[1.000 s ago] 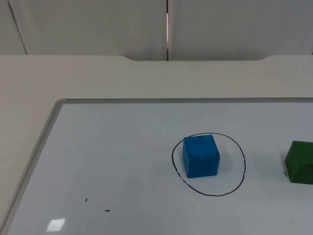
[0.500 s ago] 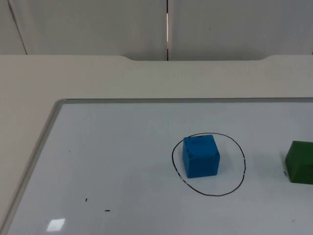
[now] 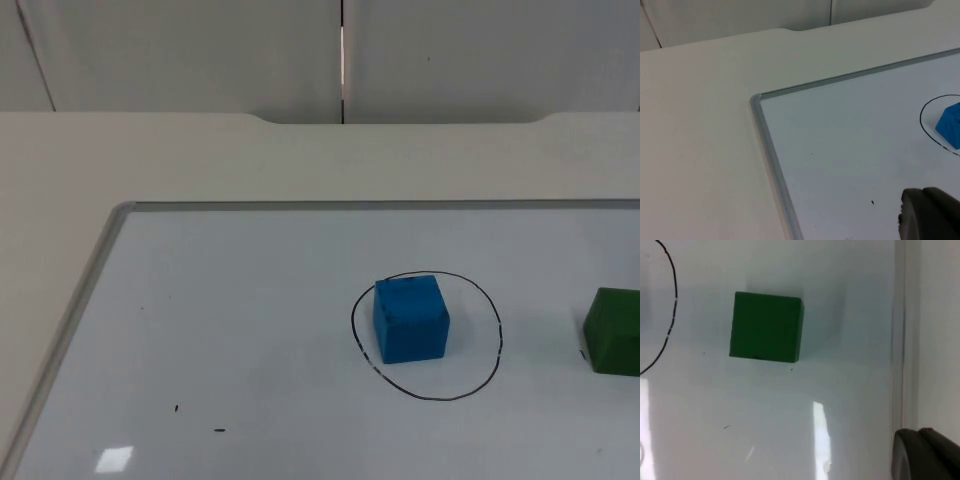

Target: Push the two cubes into the marked area.

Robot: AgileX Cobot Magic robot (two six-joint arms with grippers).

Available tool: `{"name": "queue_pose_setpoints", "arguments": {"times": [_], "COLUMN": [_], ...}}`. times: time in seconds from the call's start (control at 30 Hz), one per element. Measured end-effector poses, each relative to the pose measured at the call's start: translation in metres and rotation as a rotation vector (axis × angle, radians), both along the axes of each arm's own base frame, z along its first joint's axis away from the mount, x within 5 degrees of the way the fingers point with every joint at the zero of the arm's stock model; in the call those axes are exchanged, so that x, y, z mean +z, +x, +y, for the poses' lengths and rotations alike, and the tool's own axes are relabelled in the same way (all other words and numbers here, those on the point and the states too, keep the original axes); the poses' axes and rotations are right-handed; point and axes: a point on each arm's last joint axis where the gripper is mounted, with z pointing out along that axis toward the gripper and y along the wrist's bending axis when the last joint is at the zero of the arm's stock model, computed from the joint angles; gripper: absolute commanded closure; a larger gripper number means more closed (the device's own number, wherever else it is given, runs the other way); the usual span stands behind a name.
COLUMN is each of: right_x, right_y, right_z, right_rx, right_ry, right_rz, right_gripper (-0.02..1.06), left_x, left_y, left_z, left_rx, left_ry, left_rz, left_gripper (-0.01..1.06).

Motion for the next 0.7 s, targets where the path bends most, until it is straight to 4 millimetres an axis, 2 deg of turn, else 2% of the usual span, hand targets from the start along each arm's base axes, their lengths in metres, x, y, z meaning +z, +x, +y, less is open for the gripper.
{"name": "queue_pose_setpoints", "arguments": {"times": [0.1,0.2,0.23,0.4,0.57,0.7], "right_x": [-0.012,-0.033,-0.033,-0.058,-0.071,-0.092], "right_y": [0.009,0.023,0.023,0.039,0.051,0.063], "right_z": [0.001,0.002,0.002,0.003,0.004,0.006], "right_rx": [-0.004,-0.008,-0.008,-0.008,-0.019,-0.034], "right_ry": [-0.001,-0.003,-0.003,-0.006,0.0,0.012], "right_rz": [0.025,0.067,0.067,0.106,0.139,0.156], "right_gripper": [1.05,1.05,1.05,1.05,1.05,1.05], "left_x": [0.0,0.0,0.0,0.0,0.0,0.0], "left_y": [0.0,0.0,0.0,0.0,0.0,0.0], "left_z": [0.0,0.0,0.0,0.0,0.0,0.0], "left_rx": [0.001,0.001,0.001,0.001,0.001,0.001], "left_ry": [0.002,0.002,0.002,0.002,0.002,0.002], "left_rz": [0.0,0.0,0.0,0.0,0.0,0.0], "left_gripper": [1.05,1.05,1.05,1.05,1.05,1.05]}}
